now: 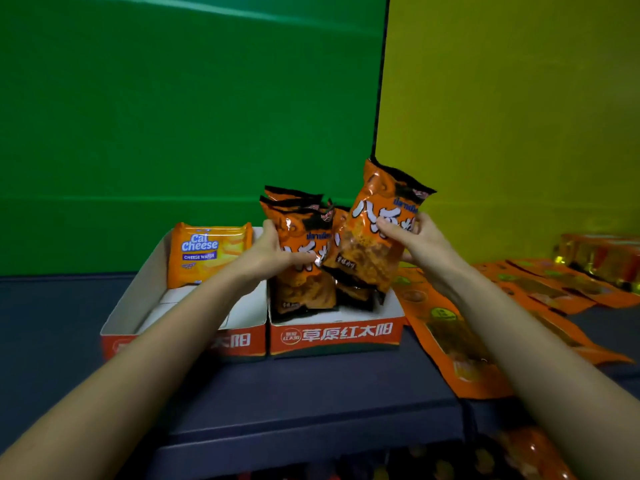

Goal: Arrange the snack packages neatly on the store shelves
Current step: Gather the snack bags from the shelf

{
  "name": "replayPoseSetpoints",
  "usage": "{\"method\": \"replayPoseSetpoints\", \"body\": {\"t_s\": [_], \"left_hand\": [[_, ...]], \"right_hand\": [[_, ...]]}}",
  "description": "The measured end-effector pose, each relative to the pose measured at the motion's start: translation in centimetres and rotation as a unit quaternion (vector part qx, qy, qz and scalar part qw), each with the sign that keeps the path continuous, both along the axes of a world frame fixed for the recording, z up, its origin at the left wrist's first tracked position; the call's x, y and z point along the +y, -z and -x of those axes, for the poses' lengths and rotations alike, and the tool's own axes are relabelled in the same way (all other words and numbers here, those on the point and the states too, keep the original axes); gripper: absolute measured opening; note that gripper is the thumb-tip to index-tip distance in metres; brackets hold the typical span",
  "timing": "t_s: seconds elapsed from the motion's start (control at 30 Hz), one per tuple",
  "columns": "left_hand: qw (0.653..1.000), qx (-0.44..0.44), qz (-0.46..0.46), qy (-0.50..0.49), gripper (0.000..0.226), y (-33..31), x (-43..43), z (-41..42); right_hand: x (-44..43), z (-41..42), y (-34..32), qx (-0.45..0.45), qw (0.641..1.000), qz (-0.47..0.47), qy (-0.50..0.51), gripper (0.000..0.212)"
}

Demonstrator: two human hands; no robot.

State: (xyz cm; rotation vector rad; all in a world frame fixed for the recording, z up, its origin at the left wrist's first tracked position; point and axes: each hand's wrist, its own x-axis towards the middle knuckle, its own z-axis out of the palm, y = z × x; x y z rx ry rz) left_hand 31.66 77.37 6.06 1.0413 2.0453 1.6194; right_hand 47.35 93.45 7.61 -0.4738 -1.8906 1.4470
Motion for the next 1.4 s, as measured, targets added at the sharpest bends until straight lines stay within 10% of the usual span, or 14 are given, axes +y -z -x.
{"method": "replayPoseSetpoints", "body": {"t_s": [0.3,0.6,0.87,1.0,1.4], "left_hand": [[0.997,0.058,0.047,0.023,0.06,-0.6,-0.6,0.6],[0.991,0.099,0.046,-0.079,0.061,-0.4,-0.6,-0.3],[0.977,0.154,0.056,-0.134,0.05,0.2,-1.5,-1.3],[0.964,0.204,0.055,-0.163,0.056,-0.2,-2.0,-1.6],[0.767,0.5,0.229,-0.33,0.027,0.0,-12.8,0.1]], "right_hand": [[0.7,1.0,1.5,-0.147,0.969,-0.191,-0.056,0.095],[1.1,1.6,0.7,-0.248,0.92,-0.303,-0.004,0.056],[-0.1,1.6,1.8,-0.186,0.912,-0.345,0.12,0.122],[-0.6,1.2,1.8,-0.126,0.873,-0.44,0.165,0.116],[-10.3,6.2,0.3,0.003,0.812,-0.582,0.028,0.043]]}}
